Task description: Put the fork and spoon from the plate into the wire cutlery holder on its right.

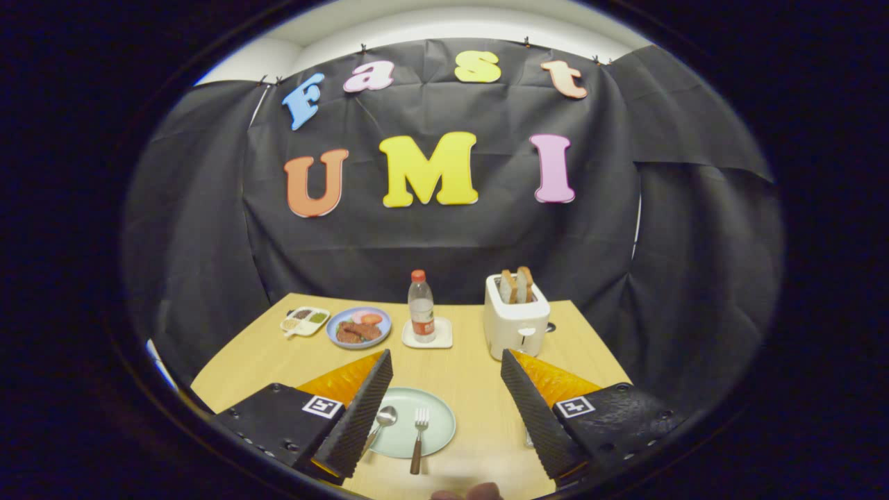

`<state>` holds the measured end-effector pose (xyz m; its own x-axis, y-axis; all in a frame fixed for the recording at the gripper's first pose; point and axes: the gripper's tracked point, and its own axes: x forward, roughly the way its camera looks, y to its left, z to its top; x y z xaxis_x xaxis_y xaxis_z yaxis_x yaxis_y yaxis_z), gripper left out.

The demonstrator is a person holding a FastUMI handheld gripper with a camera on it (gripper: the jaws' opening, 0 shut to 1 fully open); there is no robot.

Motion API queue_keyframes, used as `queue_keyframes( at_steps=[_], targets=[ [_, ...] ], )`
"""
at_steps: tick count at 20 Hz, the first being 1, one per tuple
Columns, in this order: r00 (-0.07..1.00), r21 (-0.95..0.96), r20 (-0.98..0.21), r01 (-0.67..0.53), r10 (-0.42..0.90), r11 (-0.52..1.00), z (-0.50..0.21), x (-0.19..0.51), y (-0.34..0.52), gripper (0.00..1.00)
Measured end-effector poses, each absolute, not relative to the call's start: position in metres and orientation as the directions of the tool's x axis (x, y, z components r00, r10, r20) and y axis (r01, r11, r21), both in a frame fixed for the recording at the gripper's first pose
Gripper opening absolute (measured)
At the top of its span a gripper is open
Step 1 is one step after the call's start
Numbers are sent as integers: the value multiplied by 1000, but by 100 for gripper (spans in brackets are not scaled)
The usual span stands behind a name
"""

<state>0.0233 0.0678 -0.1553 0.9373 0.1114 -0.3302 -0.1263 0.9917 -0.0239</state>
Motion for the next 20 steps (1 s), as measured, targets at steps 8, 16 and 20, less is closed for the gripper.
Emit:
queue_keyframes(
  at_steps=[8, 16, 20],
  targets=[
    [834, -71, -543, -156, 93, 985, -285, 38, 92, 95],
    [739, -92, -668, -205, 92, 975, -369, 44, 113, 95],
    [651, -59, -752, -227, 106, 972, -402, 43, 117, 77]
  ],
)
